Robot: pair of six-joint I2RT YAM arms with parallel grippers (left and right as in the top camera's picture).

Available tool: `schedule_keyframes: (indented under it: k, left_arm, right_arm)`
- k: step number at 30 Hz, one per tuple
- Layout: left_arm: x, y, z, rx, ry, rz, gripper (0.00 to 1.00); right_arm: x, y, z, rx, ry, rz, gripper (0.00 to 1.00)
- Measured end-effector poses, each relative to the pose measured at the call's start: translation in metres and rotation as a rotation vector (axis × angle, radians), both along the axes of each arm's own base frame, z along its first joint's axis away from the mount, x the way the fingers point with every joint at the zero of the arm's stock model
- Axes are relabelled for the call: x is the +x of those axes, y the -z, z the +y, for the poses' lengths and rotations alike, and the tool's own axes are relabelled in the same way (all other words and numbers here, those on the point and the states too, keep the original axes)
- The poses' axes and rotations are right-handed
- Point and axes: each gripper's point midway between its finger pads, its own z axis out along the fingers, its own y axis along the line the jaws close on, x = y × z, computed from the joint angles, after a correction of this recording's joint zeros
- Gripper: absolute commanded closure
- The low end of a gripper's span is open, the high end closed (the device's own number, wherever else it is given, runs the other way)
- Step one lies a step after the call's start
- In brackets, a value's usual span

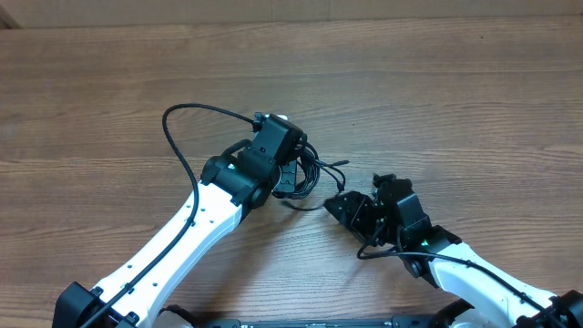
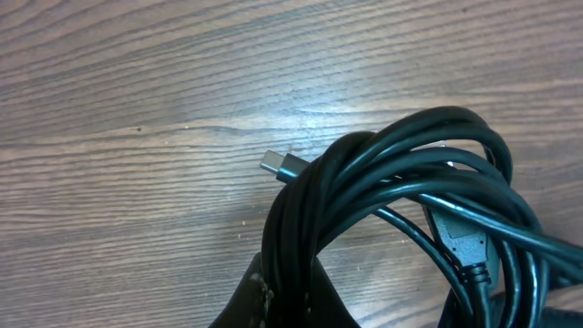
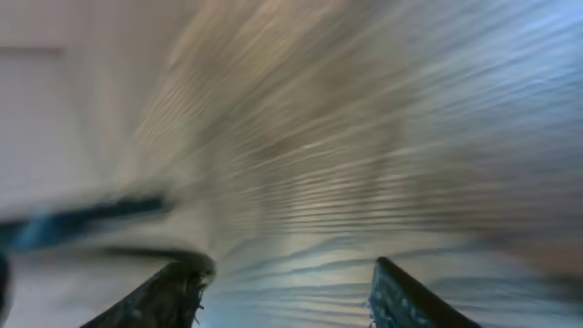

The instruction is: Untangle cables

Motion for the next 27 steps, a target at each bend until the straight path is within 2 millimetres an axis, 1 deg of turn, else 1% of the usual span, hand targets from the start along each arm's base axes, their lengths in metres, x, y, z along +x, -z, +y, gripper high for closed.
schedule_keyframes:
  k: [2,4,8,10,14,18,21,23,26,27]
  left_arm:
    - [0.002,-0.001,0.003,0.009,0.006,-0.004,0.96]
    - [0.004,-0.003,0.009,0.02,0.003,-0.015,0.96]
    - [0.01,-0.013,0.023,0.05,0.007,-0.055,0.96]
    - [0.01,-0.014,0.028,0.082,0.033,-0.062,0.96]
    - [0.003,-0.009,0.035,0.168,0.121,-0.036,0.96]
    - [-0.004,-0.005,0.04,0.252,0.233,-0.013,0.96]
    - [-0.008,-0.003,0.042,0.293,0.296,-0.001,0.96]
    - [-0.01,-0.002,0.044,0.316,0.329,0.005,0.96]
    - [-0.012,-0.001,0.043,0.332,0.381,0.012,0.96]
    - [-0.013,-0.001,0.041,0.33,0.397,0.013,0.96]
  right_arm:
    - [-0.003,0.008,-0.008,-0.034,0.027,0.036,0.44]
    - [-0.002,0.011,-0.013,-0.049,0.048,0.045,0.44]
    - [0.0,0.011,-0.016,-0.058,0.041,0.028,0.43]
    - [-0.001,0.007,-0.014,-0.057,0.005,0.004,0.38]
    - [-0.006,-0.014,-0.002,-0.024,-0.134,-0.109,0.35]
    - [-0.016,-0.047,0.012,0.027,-0.311,-0.283,0.28]
    - [-0.022,-0.069,0.018,0.043,-0.412,-0.417,0.24]
    - [-0.024,-0.078,0.02,0.039,-0.451,-0.484,0.2]
    - [-0.023,-0.085,0.02,0.019,-0.48,-0.563,0.1]
    - [-0.021,-0.086,0.02,0.011,-0.484,-0.583,0.09]
